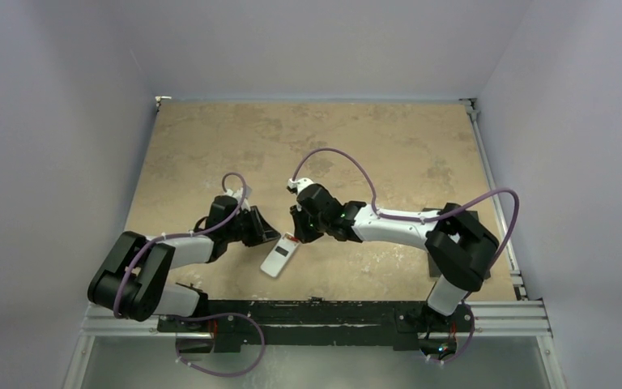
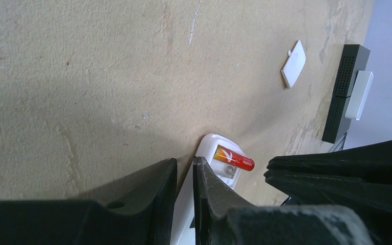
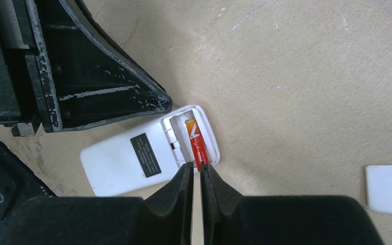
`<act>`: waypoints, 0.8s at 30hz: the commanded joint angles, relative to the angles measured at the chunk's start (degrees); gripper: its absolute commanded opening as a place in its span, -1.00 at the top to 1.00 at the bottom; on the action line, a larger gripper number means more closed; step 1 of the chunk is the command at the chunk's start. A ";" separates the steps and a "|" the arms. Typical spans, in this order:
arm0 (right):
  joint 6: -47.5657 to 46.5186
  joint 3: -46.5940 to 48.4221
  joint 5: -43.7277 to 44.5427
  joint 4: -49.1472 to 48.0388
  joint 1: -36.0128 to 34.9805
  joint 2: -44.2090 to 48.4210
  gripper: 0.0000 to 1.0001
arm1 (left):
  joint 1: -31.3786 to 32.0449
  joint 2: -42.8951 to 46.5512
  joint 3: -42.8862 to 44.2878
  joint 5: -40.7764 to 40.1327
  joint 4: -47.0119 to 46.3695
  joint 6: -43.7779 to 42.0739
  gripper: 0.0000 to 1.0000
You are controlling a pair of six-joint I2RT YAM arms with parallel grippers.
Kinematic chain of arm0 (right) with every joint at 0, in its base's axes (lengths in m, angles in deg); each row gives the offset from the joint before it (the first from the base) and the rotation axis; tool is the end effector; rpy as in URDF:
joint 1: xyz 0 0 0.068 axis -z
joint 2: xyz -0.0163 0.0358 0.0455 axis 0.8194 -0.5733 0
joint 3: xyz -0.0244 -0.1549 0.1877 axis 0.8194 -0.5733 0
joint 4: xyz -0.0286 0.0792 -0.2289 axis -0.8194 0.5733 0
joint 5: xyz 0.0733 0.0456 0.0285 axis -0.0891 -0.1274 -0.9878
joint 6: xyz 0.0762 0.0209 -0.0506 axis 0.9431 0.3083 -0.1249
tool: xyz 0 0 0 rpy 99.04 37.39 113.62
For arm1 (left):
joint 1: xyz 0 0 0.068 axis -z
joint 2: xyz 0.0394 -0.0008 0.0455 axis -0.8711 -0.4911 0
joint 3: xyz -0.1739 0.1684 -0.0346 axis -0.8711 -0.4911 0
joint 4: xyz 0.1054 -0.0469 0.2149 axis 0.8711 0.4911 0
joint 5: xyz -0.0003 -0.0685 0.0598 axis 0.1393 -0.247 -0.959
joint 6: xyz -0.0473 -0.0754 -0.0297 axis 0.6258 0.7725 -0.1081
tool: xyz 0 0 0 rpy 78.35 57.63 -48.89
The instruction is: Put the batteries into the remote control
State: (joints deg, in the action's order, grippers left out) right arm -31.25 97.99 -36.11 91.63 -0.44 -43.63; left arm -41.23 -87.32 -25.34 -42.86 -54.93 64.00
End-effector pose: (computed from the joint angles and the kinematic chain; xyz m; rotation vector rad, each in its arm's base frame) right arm 0.2112 0.3056 0.1381 -0.6195 2.4040 0.6457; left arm 0.2248 -0.1164 0.0759 -0.3586 2.4348 -1.0590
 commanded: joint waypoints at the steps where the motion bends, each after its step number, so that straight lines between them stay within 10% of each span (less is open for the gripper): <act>1: 1.23 -0.62 0.69 -2.17 0.18 3.21 0.65 | -0.34 1.24 -1.11 0.87 -1.51 0.45 0.66; 24: 1.05 -1.43 2.72 -0.20 0.18 4.80 0.63 | -0.37 13.10 -6.07 -0.80 8.46 -0.41 0.97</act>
State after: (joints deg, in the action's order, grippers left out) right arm -30.60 97.33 -34.95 91.85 -0.46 -41.42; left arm -41.30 -76.41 -30.22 -44.72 -46.43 63.91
